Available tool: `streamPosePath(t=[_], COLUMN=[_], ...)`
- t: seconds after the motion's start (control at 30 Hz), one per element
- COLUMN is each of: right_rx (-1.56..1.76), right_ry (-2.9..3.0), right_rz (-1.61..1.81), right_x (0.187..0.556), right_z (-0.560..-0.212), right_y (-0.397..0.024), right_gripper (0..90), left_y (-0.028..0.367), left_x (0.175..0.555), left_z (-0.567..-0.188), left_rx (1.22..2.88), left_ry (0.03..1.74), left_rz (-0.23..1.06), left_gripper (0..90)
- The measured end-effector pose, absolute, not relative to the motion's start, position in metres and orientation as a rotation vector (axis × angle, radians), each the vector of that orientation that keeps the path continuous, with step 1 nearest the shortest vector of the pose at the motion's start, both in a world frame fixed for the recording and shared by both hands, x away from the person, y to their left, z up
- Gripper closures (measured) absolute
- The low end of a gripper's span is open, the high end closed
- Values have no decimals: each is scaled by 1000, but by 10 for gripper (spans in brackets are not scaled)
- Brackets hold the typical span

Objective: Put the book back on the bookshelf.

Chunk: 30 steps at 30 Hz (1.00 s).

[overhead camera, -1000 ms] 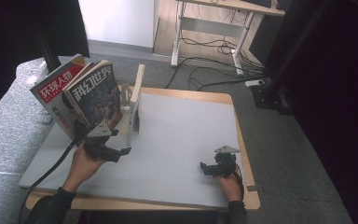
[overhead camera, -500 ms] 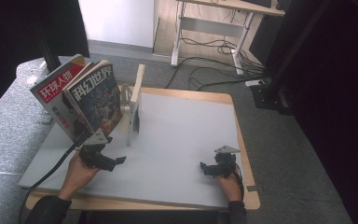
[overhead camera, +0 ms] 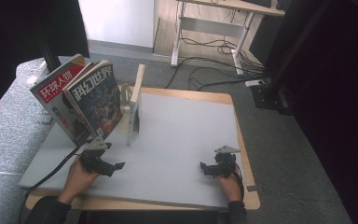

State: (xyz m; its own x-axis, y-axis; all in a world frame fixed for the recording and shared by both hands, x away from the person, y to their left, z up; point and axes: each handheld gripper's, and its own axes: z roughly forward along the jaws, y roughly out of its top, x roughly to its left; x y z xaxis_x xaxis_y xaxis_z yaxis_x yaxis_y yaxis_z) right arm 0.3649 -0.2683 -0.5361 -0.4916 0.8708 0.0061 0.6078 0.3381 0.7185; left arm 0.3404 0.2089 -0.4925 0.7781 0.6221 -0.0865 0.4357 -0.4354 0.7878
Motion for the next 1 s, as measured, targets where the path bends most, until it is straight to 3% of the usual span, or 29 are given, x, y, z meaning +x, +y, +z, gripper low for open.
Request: streamPosePath(t=[0.73,1.0], right_rx=[1305,1308], right_ry=[2228,2227], right_rz=[949,950], right_x=[365,364], right_z=[-536,-537], right_y=[-268,-269], right_gripper=[0,0], left_y=[185,184], left_x=[339,338], left_z=[-528,-528], left_rx=[2325,2330], left_ry=[760,754], left_rz=[268,273], left_gripper=[0,0])
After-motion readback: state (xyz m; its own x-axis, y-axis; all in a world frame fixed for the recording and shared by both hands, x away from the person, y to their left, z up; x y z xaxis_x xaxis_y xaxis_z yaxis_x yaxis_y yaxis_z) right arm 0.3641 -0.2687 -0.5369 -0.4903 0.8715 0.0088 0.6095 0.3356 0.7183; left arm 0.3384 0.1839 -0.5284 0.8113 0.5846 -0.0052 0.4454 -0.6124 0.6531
